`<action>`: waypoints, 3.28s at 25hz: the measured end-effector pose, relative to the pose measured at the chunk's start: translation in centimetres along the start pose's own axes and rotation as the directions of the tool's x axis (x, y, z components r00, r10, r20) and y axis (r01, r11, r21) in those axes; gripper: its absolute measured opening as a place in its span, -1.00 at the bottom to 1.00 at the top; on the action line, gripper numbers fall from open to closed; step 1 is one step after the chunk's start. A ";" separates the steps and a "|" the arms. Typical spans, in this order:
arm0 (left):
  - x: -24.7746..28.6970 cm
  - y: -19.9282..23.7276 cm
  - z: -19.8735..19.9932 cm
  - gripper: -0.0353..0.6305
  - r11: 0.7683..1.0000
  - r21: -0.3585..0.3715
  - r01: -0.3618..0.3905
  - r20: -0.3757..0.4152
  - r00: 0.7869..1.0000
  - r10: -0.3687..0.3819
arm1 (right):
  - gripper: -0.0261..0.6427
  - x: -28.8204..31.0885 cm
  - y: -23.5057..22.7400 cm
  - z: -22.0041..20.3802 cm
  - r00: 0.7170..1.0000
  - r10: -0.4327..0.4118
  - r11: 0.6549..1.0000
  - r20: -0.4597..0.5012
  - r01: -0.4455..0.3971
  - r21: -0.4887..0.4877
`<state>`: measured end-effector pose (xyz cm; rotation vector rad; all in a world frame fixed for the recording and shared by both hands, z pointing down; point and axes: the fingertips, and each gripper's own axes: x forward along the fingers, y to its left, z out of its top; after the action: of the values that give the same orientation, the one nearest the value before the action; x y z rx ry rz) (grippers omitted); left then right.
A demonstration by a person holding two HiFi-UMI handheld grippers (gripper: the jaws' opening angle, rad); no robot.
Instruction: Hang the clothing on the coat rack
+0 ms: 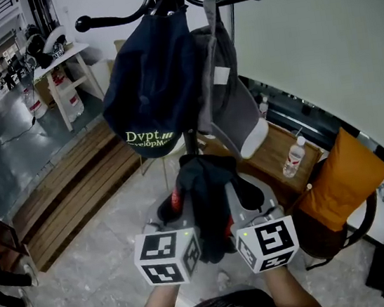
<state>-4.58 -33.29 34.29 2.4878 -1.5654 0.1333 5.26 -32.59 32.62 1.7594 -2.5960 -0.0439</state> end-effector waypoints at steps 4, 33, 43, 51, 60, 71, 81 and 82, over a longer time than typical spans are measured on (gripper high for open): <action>0.6 0.3 0.0 -0.79 1.000 -0.004 -0.008 0.000 1.000 0.008 | -0.86 0.7 -0.2 -0.1 1.000 0.007 1.000 0.001 -0.007 0.002; 4.0 2.6 -0.9 -0.79 0.999 0.011 -0.036 -0.027 0.999 0.036 | -0.86 4.7 -0.6 -2.2 0.999 0.039 0.999 -0.024 -0.038 0.024; 4.8 3.1 -1.4 -0.79 0.999 0.019 -0.040 -0.044 0.998 0.041 | -0.86 5.9 -0.6 -2.9 0.998 0.053 0.998 -0.040 -0.052 0.032; 5.4 3.3 -1.6 -0.79 0.999 0.020 -0.042 -0.050 0.998 0.043 | -0.86 6.6 -0.7 -3.4 0.997 0.064 0.997 -0.046 -0.062 0.043; 6.3 3.1 -2.1 -0.79 0.999 0.003 -0.036 -0.068 0.997 0.036 | -0.86 7.0 -0.8 -4.1 0.995 0.084 0.995 -0.061 -0.081 0.053; 6.6 3.2 -2.2 -0.79 0.999 0.017 -0.036 -0.064 0.997 0.037 | -0.86 7.7 -0.3 -4.5 0.991 0.118 0.992 -0.063 -0.114 0.060; 6.8 3.0 -2.9 -0.79 1.000 0.009 -0.028 -0.073 0.997 0.028 | -0.86 7.9 -0.2 -5.4 0.988 0.127 0.990 -0.082 -0.122 0.069; 6.8 3.0 -3.0 -0.79 1.000 0.009 -0.027 -0.075 0.997 0.027 | -0.86 7.9 -0.1 -5.6 0.988 0.127 0.990 -0.085 -0.122 0.069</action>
<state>-4.21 -39.87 38.77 2.4385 -1.5716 0.2341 2.57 -40.10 38.08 1.5737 -2.6646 0.1163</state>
